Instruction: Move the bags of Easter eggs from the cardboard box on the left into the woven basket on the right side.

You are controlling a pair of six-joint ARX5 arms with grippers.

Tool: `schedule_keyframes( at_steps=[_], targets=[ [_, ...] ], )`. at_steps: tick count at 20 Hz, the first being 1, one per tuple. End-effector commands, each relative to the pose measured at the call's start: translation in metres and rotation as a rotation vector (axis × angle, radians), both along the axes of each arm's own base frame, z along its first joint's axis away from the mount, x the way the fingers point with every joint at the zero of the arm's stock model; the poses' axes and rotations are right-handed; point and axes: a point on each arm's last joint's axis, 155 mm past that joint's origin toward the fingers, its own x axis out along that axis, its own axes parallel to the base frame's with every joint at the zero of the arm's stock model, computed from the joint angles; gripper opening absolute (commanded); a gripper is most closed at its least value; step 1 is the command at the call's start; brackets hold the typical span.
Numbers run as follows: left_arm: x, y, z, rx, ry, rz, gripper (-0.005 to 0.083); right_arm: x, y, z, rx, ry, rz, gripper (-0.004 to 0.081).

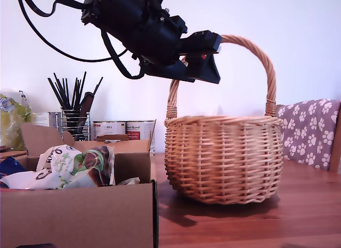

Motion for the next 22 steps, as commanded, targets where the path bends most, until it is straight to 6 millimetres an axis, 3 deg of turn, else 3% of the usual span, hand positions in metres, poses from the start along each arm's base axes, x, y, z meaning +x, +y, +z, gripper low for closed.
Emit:
schedule_keyframes(
  at_steps=[1,3,4,7,9,15,18,21,22],
  targets=[
    [-0.005,0.001,-0.002,0.012,0.012,-0.011,0.0248,-0.002,0.002,0.006,0.014,-0.011,0.009,-0.0013],
    [-0.013,0.010,0.005,0.031,0.030,-0.013,0.0023,-0.002,0.002,0.006,0.014,-0.011,0.009,-0.0013],
    [-0.019,0.017,0.009,0.047,0.046,-0.013,-0.0021,-0.002,0.001,0.006,0.014,-0.011,0.009,-0.0013],
    [-0.040,0.047,0.011,0.125,0.121,0.003,-0.0019,0.000,0.002,0.008,0.019,-0.019,0.008,-0.0013],
    [-0.048,0.079,0.007,0.179,0.180,0.053,-0.0019,0.000,0.003,0.009,0.023,-0.026,0.009,-0.0013],
    [-0.053,0.150,-0.018,0.216,0.208,0.149,-0.0019,-0.012,0.021,0.015,0.078,-0.014,0.112,-0.0013],
    [-0.060,0.169,-0.040,0.291,0.259,0.107,-0.0019,-0.018,0.032,0.017,0.092,-0.015,0.163,-0.0013],
    [-0.070,0.176,-0.052,0.323,0.310,0.037,-0.0015,-0.017,0.039,0.019,0.100,-0.025,0.180,-0.0013],
    [-0.071,0.174,-0.053,0.311,0.322,0.020,0.0054,-0.016,0.039,0.019,0.098,-0.023,0.179,-0.0013]
  ],
)
